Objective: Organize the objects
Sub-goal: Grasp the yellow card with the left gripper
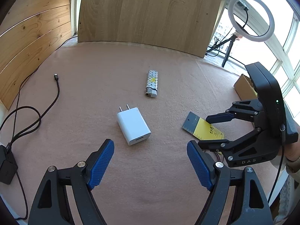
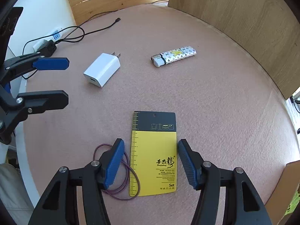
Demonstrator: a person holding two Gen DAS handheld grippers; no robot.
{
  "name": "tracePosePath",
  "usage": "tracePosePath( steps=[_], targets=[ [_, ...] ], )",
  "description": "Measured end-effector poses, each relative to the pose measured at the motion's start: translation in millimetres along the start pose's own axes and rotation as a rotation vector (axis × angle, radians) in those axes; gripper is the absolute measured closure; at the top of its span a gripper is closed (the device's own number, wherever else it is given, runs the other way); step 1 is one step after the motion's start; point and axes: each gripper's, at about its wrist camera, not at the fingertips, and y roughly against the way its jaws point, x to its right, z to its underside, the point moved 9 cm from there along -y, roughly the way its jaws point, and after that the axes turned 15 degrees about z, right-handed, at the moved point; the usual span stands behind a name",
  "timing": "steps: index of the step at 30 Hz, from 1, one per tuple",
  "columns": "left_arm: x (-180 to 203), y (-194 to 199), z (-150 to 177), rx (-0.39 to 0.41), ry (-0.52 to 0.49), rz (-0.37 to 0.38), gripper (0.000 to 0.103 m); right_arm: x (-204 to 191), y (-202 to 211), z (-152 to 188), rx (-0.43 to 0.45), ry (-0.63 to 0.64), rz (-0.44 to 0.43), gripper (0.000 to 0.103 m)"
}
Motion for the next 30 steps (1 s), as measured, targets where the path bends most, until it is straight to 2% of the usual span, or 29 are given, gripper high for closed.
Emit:
tracePosePath(
  steps=[1, 2, 6, 10, 14, 16, 18, 22, 23, 24, 27, 30],
  targets=[
    [0, 0, -1, 0.000, -0.007, 0.004, 0.020, 3, 0, 2, -0.014, -0.009, -0.008, 0.050],
    [0, 0, -2, -0.002, -0.014, 0.010, 0.020, 6, 1, 5, -0.025, -0.012, -0.017, 0.058],
    [3, -2, -3, -0.008, -0.026, 0.022, 0.020, 19, 2, 15, -0.062, -0.016, -0.055, 0.058],
    [12, -6, -3, -0.016, -0.036, 0.043, 0.020, 30, 3, 27, -0.077, -0.010, -0.024, 0.058],
    [33, -8, -1, -0.034, -0.105, 0.097, 0.020, 39, 23, 46, -0.066, -0.050, 0.005, 0.058],
    [49, -8, 4, -0.052, -0.175, 0.146, 0.020, 28, 38, 59, -0.044, -0.010, -0.023, 0.058],
    [71, -7, 16, -0.084, -0.281, 0.220, 0.020, 0, 52, 76, -0.020, 0.100, -0.076, 0.058],
    [118, -4, 63, -0.195, -0.591, 0.370, 0.020, -60, 61, 118, 0.007, 0.386, -0.128, 0.057],
    [127, -3, 76, -0.221, -0.668, 0.401, 0.020, -66, 66, 119, 0.054, 0.421, -0.135, 0.057],
    [133, -4, 87, -0.248, -0.726, 0.422, 0.020, -71, 69, 121, 0.057, 0.431, -0.170, 0.057],
    [141, -14, 105, -0.301, -0.789, 0.456, 0.020, -72, 70, 123, 0.098, 0.474, -0.180, 0.057],
    [144, -25, 106, -0.318, -0.770, 0.483, 0.020, -65, 71, 127, 0.108, 0.508, -0.168, 0.055]
  ],
)
